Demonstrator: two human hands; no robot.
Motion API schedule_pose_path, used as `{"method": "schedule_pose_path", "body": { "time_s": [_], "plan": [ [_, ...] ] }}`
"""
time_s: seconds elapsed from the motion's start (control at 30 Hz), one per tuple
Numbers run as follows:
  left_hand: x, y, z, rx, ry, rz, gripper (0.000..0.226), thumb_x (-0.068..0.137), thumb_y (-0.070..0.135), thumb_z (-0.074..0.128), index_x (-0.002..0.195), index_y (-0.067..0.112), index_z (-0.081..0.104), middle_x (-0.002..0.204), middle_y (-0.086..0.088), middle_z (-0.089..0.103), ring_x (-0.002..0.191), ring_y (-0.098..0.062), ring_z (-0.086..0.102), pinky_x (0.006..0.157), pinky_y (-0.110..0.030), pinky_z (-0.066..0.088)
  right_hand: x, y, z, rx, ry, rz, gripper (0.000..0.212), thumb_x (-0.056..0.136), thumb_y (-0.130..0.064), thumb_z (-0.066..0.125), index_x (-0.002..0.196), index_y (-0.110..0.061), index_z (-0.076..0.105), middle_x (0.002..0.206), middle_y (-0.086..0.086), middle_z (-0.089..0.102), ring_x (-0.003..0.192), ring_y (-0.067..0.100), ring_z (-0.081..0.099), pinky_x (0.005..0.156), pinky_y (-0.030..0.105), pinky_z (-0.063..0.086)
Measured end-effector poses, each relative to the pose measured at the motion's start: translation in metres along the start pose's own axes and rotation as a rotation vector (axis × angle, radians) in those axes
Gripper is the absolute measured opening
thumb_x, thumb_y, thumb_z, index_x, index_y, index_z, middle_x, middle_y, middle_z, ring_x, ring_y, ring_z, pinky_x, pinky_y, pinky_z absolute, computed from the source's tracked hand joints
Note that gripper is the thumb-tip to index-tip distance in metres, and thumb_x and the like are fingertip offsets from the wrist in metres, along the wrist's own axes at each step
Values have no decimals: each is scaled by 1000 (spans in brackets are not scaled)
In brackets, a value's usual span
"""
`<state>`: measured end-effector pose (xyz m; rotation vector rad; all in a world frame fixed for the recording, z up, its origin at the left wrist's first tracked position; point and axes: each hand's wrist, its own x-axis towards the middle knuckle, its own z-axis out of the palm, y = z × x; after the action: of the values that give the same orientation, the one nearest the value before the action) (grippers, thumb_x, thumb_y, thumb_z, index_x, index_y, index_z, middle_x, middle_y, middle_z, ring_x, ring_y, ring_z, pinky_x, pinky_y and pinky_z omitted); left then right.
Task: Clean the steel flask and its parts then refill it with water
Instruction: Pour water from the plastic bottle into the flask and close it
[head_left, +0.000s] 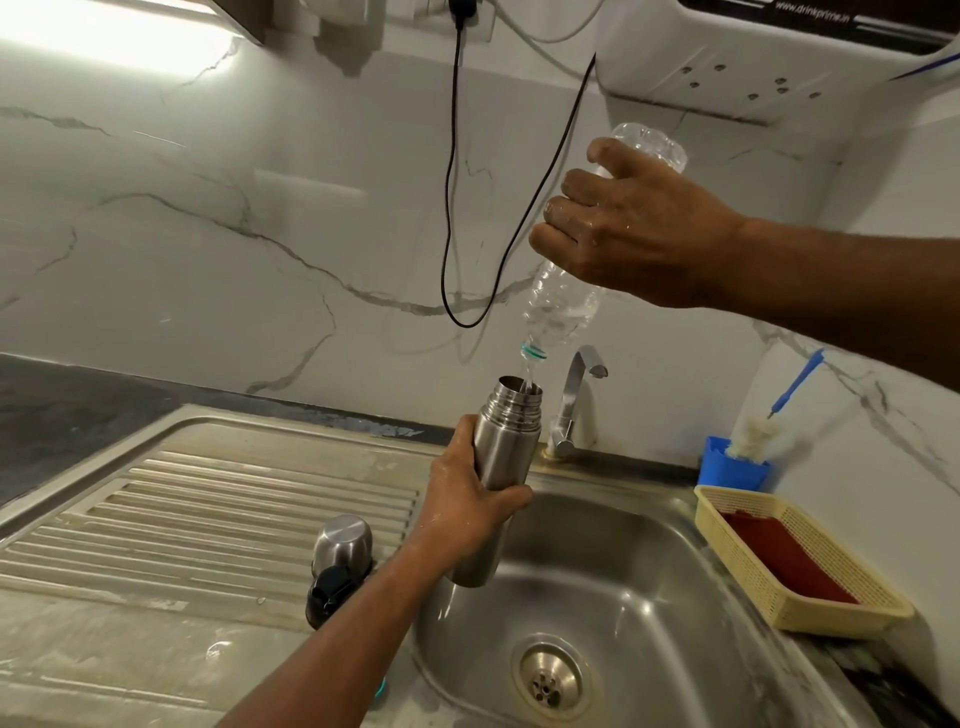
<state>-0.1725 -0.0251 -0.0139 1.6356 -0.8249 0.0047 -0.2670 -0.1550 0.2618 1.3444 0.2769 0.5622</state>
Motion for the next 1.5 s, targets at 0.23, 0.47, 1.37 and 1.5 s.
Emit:
{"method": "schedule_pose_path", "body": {
  "time_s": [0.23, 0.47, 1.37, 1.5],
  "plan": [
    [1, -2, 0, 9, 8, -1, 73, 76, 21, 90, 127, 40, 41, 108, 17, 58, 93, -5, 62, 68, -12, 46, -2, -1, 3, 18, -9, 21, 21, 98, -5, 46, 118, -2, 43, 99, 15, 60, 95, 34, 60, 102, 53, 41],
    [2, -5, 1, 32, 15, -2, 73, 75, 21, 90, 128, 38, 42, 108, 16, 58, 93, -5, 63, 69, -12, 47, -4, -1, 2, 52, -42, 44, 19, 98, -5, 45, 117, -3, 43, 97, 15, 59, 94, 34, 60, 103, 52, 41],
    [15, 0, -28, 42, 191, -33, 71, 74, 19, 90, 128, 30, 46, 107, 9, 63, 93, -6, 65, 71, -15, 46, -45, -289, -30, 2031, -649, 1619, 25, 74, -24, 90, 90, -17, 72, 80, 0, 74, 64, 9, 66, 46, 18, 45],
    [22, 2, -47, 43, 217, -34, 75, 73, 17, 92, 130, 33, 47, 112, 9, 64, 100, -8, 66, 81, -27, 55, -31, -345, -34, 2107, -713, 1752, 50, 63, -34, 93, 106, -21, 69, 90, 0, 75, 81, 20, 72, 72, 42, 63]
  ]
}}
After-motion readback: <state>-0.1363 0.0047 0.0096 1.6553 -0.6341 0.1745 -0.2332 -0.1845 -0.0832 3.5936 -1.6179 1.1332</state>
